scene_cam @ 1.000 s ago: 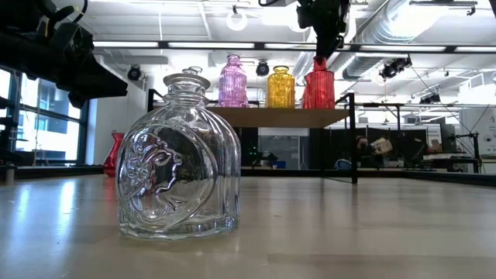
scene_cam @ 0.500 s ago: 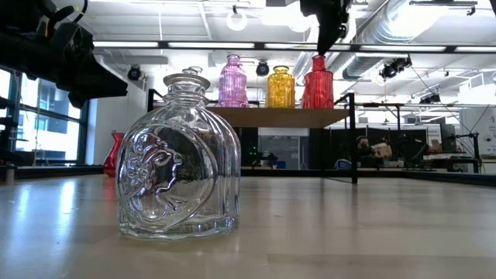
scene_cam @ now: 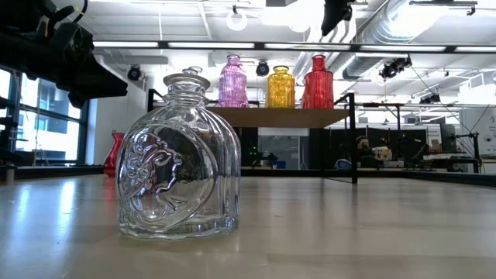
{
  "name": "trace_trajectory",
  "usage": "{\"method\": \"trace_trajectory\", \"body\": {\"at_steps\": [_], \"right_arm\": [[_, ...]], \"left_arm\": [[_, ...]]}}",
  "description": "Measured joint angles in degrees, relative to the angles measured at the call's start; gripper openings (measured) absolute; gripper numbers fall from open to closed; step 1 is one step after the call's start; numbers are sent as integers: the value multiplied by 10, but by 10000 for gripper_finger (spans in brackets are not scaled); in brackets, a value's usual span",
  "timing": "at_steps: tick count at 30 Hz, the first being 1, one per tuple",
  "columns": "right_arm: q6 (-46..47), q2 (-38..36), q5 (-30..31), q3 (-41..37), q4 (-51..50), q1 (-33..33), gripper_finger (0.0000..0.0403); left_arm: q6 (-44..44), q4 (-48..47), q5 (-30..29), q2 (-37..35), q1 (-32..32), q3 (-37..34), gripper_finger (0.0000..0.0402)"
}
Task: Sort vases onto shelf
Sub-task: Put the purple vase on the shelf aligned with the other purple vase
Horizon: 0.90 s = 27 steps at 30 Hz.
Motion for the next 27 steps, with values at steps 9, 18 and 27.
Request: {"method": "trace_trajectory", "body": {"at_steps": [9,18,27], "right_arm": [[68,-75,11,-80,0,88,96],[216,-198,10,-271,1,173,96],[398,-251,-4,-400,82,273,96]], "left_arm": [[0,0,0,0,0,0,95],[0,0,0,0,0,0,95],[0,0,0,0,0,0,95]]}}
